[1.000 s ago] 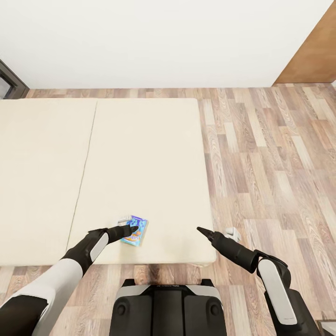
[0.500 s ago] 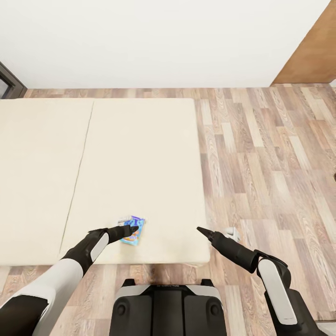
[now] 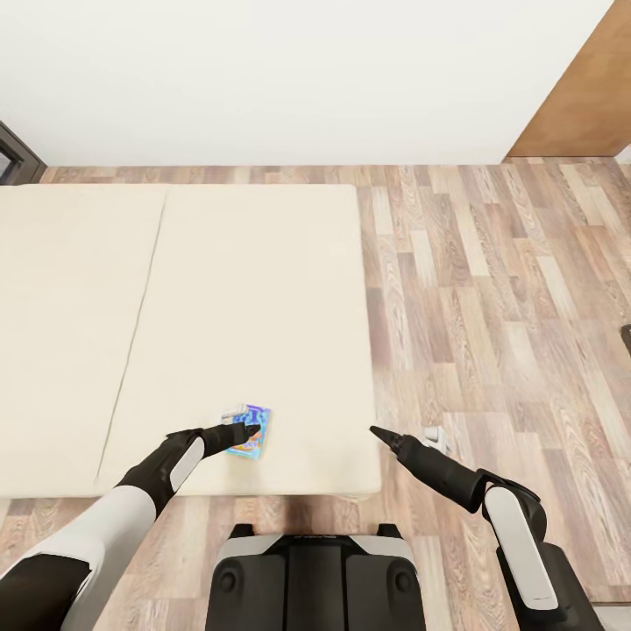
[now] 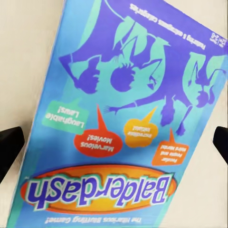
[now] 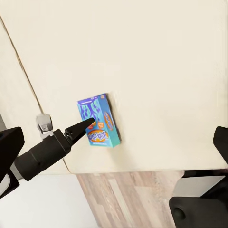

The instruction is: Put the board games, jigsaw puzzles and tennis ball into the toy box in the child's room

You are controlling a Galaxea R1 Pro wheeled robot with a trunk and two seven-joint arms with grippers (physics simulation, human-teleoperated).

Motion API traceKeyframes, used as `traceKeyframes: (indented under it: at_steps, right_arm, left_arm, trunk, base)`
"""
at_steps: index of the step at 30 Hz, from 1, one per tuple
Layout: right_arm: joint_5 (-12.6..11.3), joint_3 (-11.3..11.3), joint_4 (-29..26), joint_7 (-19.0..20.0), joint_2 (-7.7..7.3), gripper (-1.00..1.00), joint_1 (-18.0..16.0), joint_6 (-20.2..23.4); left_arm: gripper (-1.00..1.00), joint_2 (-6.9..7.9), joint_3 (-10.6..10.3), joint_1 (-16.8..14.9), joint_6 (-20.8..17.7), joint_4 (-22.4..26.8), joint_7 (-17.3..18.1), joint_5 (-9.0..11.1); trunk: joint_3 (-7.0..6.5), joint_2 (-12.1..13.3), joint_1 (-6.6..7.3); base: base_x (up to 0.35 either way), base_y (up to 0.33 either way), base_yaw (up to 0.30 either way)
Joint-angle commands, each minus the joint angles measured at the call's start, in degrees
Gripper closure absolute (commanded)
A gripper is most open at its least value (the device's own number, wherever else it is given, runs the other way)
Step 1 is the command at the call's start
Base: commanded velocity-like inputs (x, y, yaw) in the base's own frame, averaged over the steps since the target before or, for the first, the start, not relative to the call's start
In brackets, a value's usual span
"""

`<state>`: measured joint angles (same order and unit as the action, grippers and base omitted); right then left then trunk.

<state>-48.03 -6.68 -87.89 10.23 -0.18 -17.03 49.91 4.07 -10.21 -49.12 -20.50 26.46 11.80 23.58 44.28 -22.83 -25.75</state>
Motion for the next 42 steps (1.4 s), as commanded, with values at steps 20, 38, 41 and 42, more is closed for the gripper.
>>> traceKeyframes:
  at_steps: [20,38,41,42]
  right_arm:
    - [0.45,-0.09,-0.06,0.67,-0.08,-1.00,-0.02,0.30]
    - [0.47,-0.09,-0.09,0.67,-0.08,-1.00,-0.02,0.37]
    - [0.46,-0.09,-0.09,0.67,-0.08,-1.00,-0.04,0.37]
    - [0.47,-0.09,-0.09,0.67,-0.08,-1.00,-0.03,0.37]
  left_arm:
    - [-1.00,0.06,-0.18,-0.01,-0.32,0.11,-0.02,0.33]
    - [-1.00,-0.09,-0.23,-0.01,-0.33,0.09,-0.02,0.33]
    - [-1.00,-0.11,-0.24,-0.01,-0.33,0.10,-0.02,0.33]
    - [-1.00,-0.11,-0.27,-0.01,-0.33,0.09,-0.02,0.33]
  trunk:
    - [-0.26,-0.08,-0.03]
    - [-0.27,-0.08,-0.03]
    - [-0.27,-0.08,-0.03]
    - [-0.27,-0.08,-0.03]
  base:
    - [0.000,-0.084,0.000]
    - [0.000,-0.079,0.000]
    - [0.000,-0.080,0.000]
    - [0.000,-0.176,0.000]
